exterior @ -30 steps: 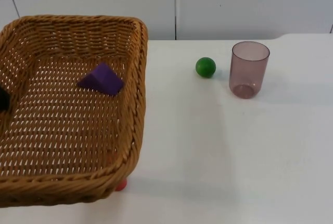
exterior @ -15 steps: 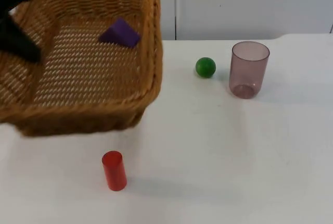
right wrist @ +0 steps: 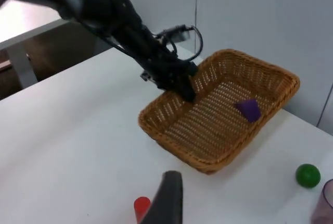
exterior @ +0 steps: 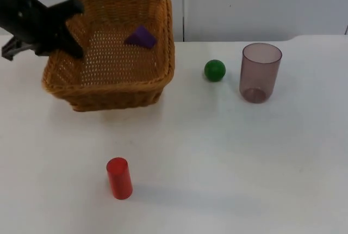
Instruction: Pick up the basket with the left hand and place the triangular block into the basket with the right hand.
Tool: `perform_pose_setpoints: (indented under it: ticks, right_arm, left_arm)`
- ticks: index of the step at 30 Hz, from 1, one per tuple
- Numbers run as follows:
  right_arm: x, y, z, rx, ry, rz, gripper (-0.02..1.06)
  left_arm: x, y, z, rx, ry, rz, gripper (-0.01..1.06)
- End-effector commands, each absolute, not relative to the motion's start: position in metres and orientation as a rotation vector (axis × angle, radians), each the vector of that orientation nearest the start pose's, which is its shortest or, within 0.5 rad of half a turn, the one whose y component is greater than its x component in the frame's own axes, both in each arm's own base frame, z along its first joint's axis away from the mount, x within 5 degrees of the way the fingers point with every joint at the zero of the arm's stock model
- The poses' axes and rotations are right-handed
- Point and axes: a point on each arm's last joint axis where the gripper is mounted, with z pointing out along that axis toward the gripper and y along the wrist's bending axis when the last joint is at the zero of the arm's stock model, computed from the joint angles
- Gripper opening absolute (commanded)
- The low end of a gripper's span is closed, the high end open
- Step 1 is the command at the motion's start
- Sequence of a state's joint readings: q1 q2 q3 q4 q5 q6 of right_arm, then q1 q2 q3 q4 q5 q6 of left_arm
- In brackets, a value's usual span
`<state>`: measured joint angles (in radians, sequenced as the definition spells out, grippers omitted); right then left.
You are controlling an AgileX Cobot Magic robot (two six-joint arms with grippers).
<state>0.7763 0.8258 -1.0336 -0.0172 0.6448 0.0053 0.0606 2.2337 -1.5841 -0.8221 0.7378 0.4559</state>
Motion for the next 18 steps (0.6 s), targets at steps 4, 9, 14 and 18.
perform_pose_setpoints:
  ticks: [4, 9, 14, 18]
  right_arm:
    - [0.112, 0.108, 0.419, -0.733, 1.8, 0.501, 0.78]
    - [0.112, 0.108, 0.419, -0.733, 1.8, 0.501, 0.78]
    - [0.112, 0.108, 0.419, -0.733, 1.8, 0.501, 0.77]
    - [0.112, 0.108, 0.419, -0.733, 1.8, 0.499, 0.77]
  left_arm:
    - [0.485, -0.017, 0.1, -0.246, 2.658, -0.759, 0.19]
    - [0.485, -0.015, 0.088, -0.24, 2.68, -0.73, 0.49]
    - [0.487, -0.011, 0.101, -0.15, 2.685, -0.663, 0.75]
    - [0.486, -0.001, 0.131, -0.095, 2.656, -0.549, 0.81]
